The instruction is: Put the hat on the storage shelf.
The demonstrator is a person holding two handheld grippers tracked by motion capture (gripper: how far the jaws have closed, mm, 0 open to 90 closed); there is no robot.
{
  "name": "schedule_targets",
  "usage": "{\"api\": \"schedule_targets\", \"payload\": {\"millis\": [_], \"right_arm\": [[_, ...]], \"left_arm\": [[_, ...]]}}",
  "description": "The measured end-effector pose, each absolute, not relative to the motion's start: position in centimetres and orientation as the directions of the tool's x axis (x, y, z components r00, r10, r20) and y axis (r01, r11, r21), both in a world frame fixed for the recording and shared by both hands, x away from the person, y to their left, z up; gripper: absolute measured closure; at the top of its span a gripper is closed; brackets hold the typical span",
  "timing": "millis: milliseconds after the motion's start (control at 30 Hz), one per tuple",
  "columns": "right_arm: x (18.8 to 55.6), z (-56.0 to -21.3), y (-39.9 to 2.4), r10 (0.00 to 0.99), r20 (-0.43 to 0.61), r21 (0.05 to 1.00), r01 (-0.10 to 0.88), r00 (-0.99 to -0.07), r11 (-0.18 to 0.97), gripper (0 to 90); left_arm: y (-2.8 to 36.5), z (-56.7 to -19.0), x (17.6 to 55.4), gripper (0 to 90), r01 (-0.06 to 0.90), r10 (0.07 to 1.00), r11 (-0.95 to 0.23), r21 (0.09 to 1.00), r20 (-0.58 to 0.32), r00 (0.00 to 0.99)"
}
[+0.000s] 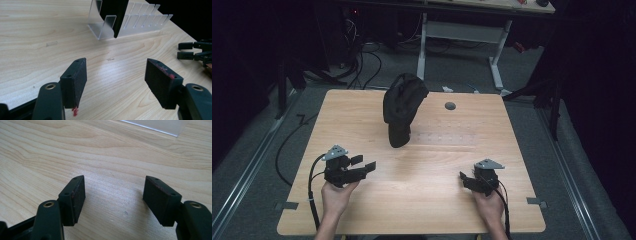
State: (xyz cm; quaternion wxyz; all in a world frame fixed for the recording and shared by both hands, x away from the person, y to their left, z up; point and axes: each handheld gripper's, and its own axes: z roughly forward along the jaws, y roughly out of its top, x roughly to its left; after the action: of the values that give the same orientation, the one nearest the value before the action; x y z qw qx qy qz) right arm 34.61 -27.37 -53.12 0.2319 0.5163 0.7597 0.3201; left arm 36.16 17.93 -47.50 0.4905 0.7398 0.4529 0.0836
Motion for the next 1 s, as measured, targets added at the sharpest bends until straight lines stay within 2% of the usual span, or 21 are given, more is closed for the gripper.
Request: {"api": "schedule_targets", "payload": {"millis": [467, 1000], "right_arm": [[34.6, -53.1, -27.4, 0.933, -0.022, 0.726, 0.636, -0.359, 0.262, 34.6], [34.6, -53.1, -27.4, 0.933, -0.022, 0.726, 0.636, -0.359, 0.262, 34.6]], "left_arm": [[17.6, -49.7, 35.5, 33.8, 0.614, 0.766, -0.119, 0.780, -0.322, 0.557], [16.4, -51.7, 35.4, 33.3, 0.613, 0.806, -0.209, 0.762, -0.220, 0.549]]}}
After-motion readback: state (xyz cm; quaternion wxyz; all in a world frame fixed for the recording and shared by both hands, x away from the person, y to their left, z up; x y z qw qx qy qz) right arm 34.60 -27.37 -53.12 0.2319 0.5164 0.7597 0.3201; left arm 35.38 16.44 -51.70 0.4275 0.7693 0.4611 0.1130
